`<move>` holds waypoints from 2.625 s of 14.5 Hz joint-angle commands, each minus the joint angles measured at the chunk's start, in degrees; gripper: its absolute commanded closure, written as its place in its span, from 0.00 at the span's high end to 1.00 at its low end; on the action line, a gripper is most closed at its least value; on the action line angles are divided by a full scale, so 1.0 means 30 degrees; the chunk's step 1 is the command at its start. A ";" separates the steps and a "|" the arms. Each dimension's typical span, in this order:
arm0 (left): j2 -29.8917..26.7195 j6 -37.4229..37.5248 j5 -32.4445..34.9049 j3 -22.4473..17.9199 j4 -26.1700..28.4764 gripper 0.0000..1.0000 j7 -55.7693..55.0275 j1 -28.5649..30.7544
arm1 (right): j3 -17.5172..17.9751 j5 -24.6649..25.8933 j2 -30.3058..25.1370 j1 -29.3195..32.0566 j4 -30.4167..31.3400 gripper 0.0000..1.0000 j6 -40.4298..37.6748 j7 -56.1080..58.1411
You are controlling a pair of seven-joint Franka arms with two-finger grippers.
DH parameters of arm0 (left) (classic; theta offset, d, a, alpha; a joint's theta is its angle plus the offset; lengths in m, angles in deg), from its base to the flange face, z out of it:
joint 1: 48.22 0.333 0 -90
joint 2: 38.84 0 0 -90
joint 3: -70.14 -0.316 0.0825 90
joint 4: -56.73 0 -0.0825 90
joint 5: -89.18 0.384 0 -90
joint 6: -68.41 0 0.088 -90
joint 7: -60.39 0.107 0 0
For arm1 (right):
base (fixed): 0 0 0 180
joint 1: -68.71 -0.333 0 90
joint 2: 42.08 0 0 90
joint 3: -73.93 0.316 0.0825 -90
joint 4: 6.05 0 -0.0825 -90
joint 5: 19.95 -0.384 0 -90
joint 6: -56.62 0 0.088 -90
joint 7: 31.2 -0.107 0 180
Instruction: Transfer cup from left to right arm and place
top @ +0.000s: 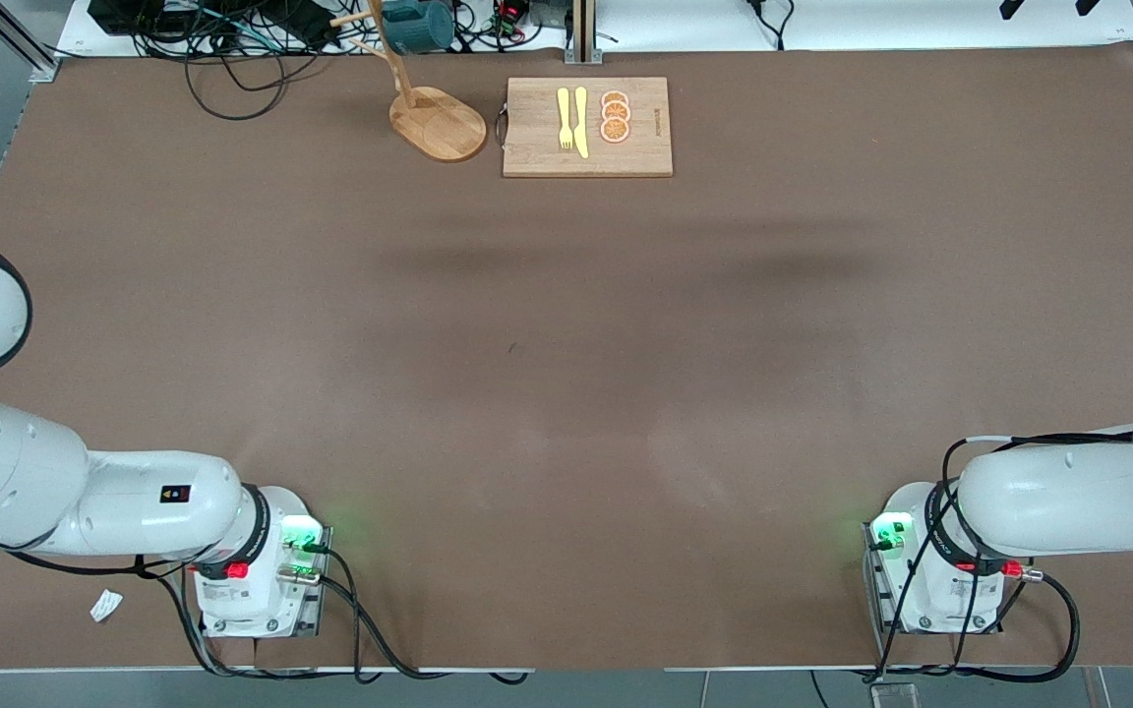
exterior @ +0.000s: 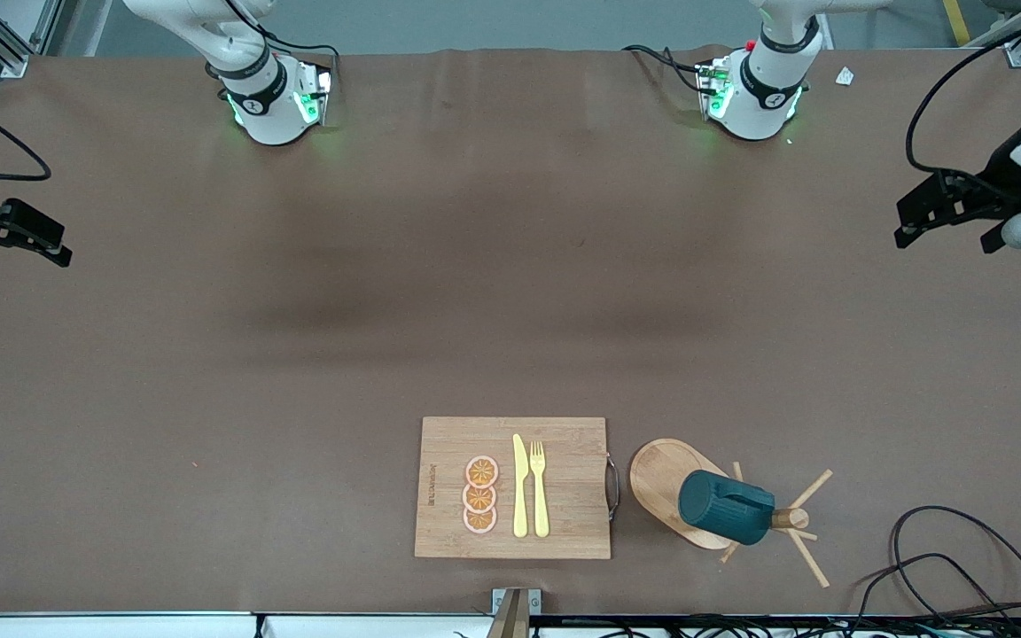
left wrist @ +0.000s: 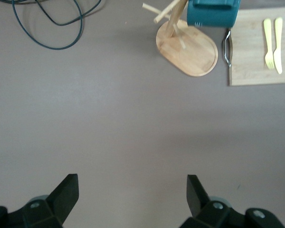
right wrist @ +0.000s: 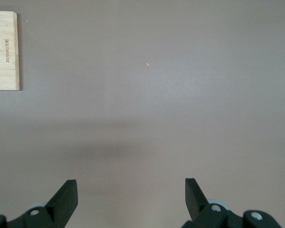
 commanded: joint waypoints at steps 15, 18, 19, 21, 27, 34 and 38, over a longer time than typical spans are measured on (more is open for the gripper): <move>0.8625 -1.3726 -0.4463 0.0277 -0.1865 1.00 -1.8417 -0.2495 | 0.0091 0.0172 -0.0270 0.0046 0.0087 1.00 -0.0159 0.0008; 0.9651 -1.5895 -0.6946 0.0307 -0.1894 1.00 -2.0354 -0.2524 | 0.0091 0.0172 -0.0299 0.0046 0.0087 1.00 -0.0159 0.0008; 1.0003 -1.6830 -0.7303 0.0278 -0.1895 1.00 -2.0591 -0.2495 | 0.0091 0.0172 -0.0299 0.0046 0.0087 1.00 -0.0158 0.0008; 1.0676 -1.7804 -0.7365 0.0337 -0.2185 1.00 -2.0622 -0.2466 | 0.0091 0.0172 -0.0299 0.0046 0.0087 1.00 -0.0159 0.0008; 1.1967 -1.8187 -0.8156 0.0366 -0.2832 1.00 -2.1735 -0.2524 | 0.0091 0.0172 -0.0299 0.0076 0.0116 1.00 -0.0188 0.0008; 1.2408 -1.9065 -0.8859 0.0891 -0.2744 1.00 -2.1765 -0.2612 | 0.0091 0.0172 -0.0299 0.0076 0.0116 1.00 -0.0188 0.0008; 1.2730 -1.9678 -0.9005 0.1010 -0.2744 1.00 -2.1765 -0.2612 | 0.0091 0.0172 -0.0299 0.0076 0.0116 1.00 -0.0188 0.0008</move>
